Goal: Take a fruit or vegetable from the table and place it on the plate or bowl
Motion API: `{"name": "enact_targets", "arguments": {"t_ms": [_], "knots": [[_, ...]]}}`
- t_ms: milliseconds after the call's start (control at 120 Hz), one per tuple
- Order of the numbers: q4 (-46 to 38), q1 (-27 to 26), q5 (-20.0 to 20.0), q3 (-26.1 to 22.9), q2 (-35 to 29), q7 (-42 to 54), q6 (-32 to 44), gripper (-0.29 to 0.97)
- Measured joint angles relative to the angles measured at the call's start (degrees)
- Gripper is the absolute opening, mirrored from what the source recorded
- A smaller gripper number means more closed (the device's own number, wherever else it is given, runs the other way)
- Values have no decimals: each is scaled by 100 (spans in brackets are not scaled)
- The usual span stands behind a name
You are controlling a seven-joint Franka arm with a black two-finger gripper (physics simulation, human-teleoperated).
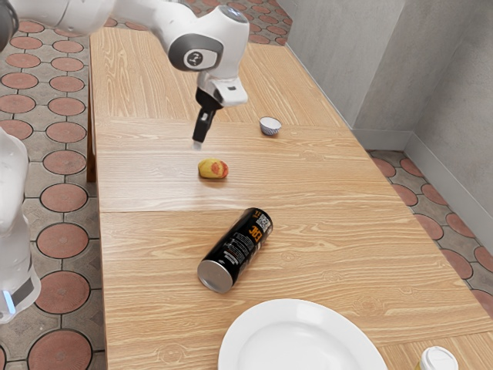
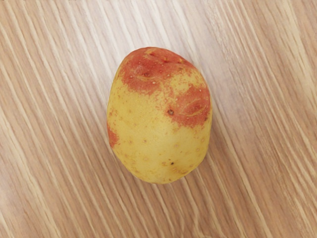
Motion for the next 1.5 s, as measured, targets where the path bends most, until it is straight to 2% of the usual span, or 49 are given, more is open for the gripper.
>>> {"name": "enact_targets", "arguments": {"t_ms": [683,1500], "knots": [[51,-8,-212,-9,145,-1268,-49,68],[7,-9,-231,-15,671,-1764,634,68]]}}
